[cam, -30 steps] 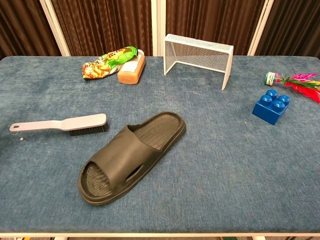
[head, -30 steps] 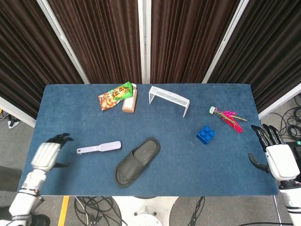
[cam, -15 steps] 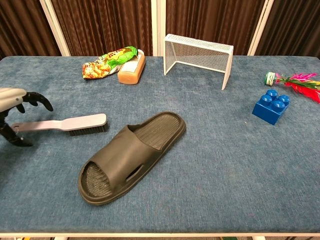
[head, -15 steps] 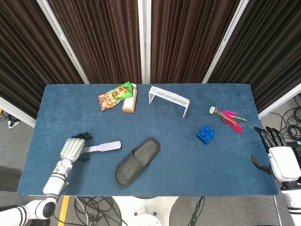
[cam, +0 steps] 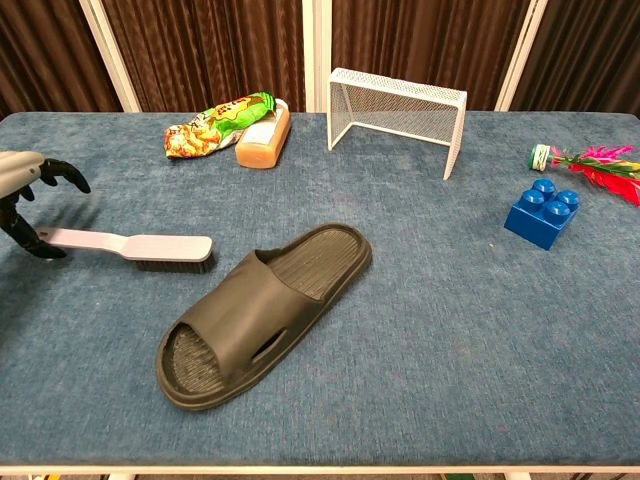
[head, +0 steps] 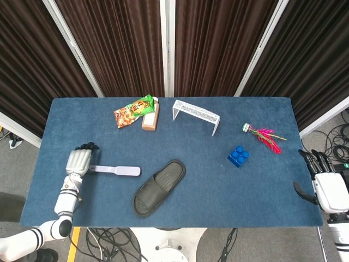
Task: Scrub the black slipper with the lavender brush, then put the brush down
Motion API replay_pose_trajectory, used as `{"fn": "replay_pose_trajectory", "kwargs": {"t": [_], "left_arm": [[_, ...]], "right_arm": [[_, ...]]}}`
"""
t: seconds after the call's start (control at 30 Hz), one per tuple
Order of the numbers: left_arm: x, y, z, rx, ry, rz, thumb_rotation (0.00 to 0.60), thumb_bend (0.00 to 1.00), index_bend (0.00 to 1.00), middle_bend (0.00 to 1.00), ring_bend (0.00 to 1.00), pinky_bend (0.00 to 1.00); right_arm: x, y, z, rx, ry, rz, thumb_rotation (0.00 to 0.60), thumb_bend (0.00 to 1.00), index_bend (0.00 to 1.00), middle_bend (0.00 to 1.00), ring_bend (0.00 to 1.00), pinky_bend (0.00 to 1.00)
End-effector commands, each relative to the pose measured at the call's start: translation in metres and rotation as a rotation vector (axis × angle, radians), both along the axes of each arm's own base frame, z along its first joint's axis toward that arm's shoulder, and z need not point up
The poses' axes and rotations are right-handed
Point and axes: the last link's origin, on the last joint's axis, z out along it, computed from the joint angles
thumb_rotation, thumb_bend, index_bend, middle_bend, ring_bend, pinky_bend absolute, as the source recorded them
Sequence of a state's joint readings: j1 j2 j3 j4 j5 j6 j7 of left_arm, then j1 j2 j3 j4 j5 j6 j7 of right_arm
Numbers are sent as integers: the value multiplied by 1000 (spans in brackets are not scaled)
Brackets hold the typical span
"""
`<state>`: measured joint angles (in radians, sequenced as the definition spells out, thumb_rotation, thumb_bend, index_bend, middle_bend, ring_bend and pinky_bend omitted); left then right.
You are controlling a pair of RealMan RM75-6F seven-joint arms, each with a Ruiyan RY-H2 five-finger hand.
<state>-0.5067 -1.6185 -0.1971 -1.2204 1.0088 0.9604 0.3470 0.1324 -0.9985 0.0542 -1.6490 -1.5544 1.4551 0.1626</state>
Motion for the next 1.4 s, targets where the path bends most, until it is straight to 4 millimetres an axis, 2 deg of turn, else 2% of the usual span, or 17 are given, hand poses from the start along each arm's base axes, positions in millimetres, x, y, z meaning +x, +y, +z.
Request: {"fn": "replay_pose_trajectory", "kwargs": {"t": [0.03, 0.13, 0.3, 0.43, 0.67, 0.97, 1.4], "left_arm": [[3, -7, -1, -77, -19, -16, 600, 0, 333, 279, 220, 303], [7, -12, -1, -126, -8, -41, 600, 4, 356, 294, 227, 303], [14, -18, 2, -158, 1, -57, 600, 63, 410, 384, 315, 333], [14, -21, 5, -186, 27, -28, 600, 64, 414, 395, 329, 361], [21, -21, 5, -188, 29, 6, 600, 64, 457, 465, 418, 430], [23, -18, 1, -187, 32, 15, 600, 64, 511, 526, 470, 457], [28, -23, -6, -243, 27, 21, 600, 64, 535, 573, 518, 500]], "right_arm": [[0, 1, 0, -1, -2, 0, 600, 267, 12, 124, 0, 0], [-1, 3, 0, -4, -4, -3, 600, 270, 12, 125, 0, 0], [-2, 5, 0, -4, -7, -7, 600, 272, 15, 124, 0, 0], [-5, 7, 0, -4, -13, -15, 600, 271, 15, 125, 0, 0], [-8, 8, -1, -3, -20, -24, 600, 271, 16, 126, 0, 0], [-10, 8, -2, -2, -22, -31, 600, 272, 16, 128, 0, 0], [-13, 8, -4, 4, -26, -41, 600, 272, 16, 132, 0, 0]]}}
